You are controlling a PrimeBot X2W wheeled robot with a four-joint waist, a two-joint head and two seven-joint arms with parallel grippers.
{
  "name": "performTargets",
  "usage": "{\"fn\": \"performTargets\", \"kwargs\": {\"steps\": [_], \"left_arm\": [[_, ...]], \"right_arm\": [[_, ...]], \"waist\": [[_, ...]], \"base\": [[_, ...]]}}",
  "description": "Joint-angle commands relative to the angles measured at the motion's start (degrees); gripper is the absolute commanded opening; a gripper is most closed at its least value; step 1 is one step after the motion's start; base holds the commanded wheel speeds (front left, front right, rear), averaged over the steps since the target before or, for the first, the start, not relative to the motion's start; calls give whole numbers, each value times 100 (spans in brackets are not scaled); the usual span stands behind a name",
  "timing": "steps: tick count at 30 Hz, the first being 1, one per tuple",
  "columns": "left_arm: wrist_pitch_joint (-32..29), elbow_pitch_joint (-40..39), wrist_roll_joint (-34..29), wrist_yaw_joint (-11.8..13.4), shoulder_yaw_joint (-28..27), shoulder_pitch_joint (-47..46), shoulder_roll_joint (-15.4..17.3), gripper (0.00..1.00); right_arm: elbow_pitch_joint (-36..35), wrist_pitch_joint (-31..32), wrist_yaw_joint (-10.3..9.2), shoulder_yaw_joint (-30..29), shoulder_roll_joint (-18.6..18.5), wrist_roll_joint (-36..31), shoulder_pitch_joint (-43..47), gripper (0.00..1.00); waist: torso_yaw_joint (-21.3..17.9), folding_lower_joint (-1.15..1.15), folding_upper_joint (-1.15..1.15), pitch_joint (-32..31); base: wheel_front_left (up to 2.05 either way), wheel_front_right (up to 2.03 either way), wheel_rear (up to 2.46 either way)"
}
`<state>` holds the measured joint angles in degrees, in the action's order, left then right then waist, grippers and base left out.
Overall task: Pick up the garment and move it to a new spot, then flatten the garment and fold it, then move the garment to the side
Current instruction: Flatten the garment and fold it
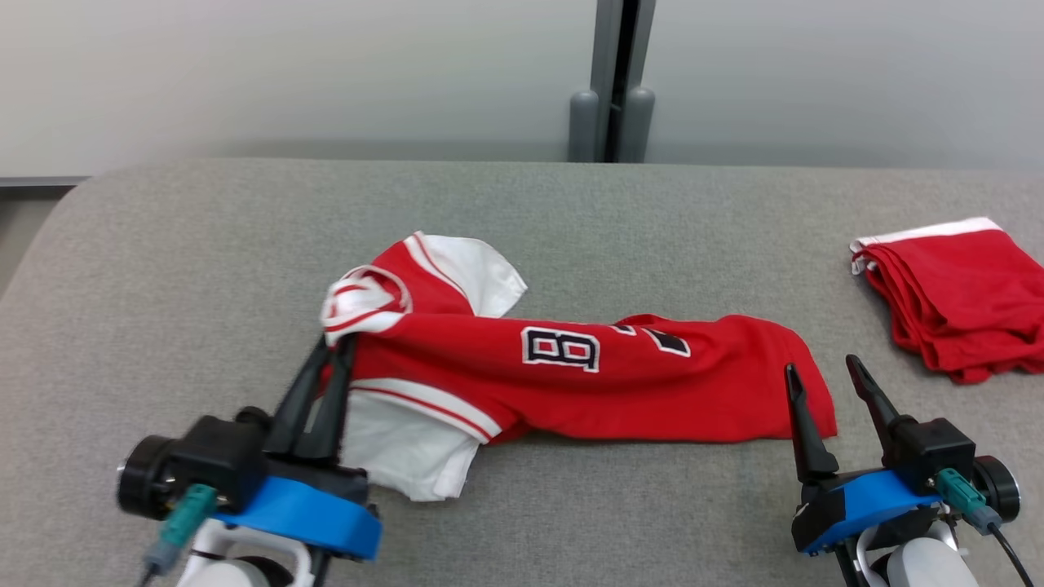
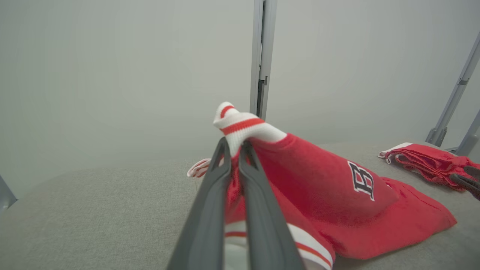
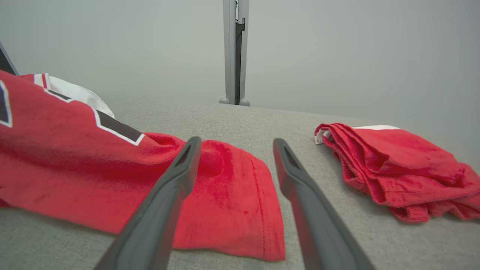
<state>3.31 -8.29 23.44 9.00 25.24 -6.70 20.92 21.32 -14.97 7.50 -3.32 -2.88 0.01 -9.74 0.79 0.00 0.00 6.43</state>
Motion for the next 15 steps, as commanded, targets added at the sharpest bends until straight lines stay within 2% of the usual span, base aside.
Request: {"fn": "performTargets", "kwargs": {"steps": [1, 7, 15], "left_arm": [[-38, -28, 42, 31, -86, 30, 82, 0], [-125, 779, 848, -302, -528, -304, 55, 0], [117, 2891, 1184, -638, -868, -1396, -35, 0]], "right_arm": [[-18, -28, -2, 18, -5, 42, 46, 100], [-90, -27, -2, 48, -6, -25, -191, 100], [-214, -27, -1, 47, -6, 4, -453, 100]], "waist": [[-34, 0, 0, 39], [-268, 0, 0, 394], [-600, 0, 0, 1010]], "base": [[0, 0, 0], [0, 0, 0], [0, 0, 0]]}}
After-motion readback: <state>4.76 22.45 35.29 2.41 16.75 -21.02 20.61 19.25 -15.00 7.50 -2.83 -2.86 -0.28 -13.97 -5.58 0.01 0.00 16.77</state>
